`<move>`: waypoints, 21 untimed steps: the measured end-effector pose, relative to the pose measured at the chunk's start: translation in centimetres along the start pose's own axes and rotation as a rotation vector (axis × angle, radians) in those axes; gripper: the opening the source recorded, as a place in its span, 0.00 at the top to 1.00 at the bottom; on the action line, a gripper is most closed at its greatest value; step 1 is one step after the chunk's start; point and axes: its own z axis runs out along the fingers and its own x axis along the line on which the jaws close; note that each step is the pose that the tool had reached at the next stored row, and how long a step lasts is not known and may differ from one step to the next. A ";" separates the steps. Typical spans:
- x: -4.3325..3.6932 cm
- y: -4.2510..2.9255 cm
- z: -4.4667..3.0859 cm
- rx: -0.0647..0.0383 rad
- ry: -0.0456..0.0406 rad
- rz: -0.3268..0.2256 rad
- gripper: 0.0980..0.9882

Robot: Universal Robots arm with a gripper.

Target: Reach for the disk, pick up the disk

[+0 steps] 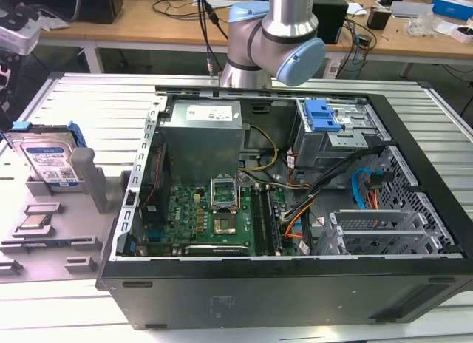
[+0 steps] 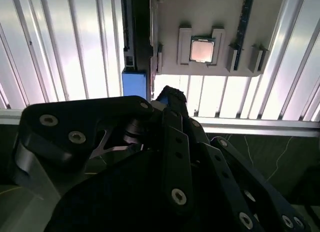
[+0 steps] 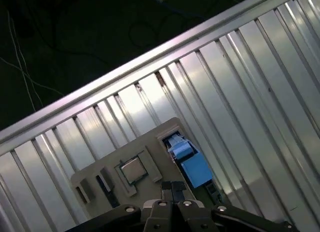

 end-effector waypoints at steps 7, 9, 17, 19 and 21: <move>0.00 0.00 0.00 0.000 0.0054 -0.139 0.99; 0.00 0.00 0.00 0.000 0.0063 -0.162 0.99; 0.00 0.00 0.00 0.000 0.0099 -0.254 0.99; 0.00 0.00 0.00 0.000 0.0109 -0.279 0.99; 0.00 0.00 0.00 0.000 0.0119 -0.308 0.99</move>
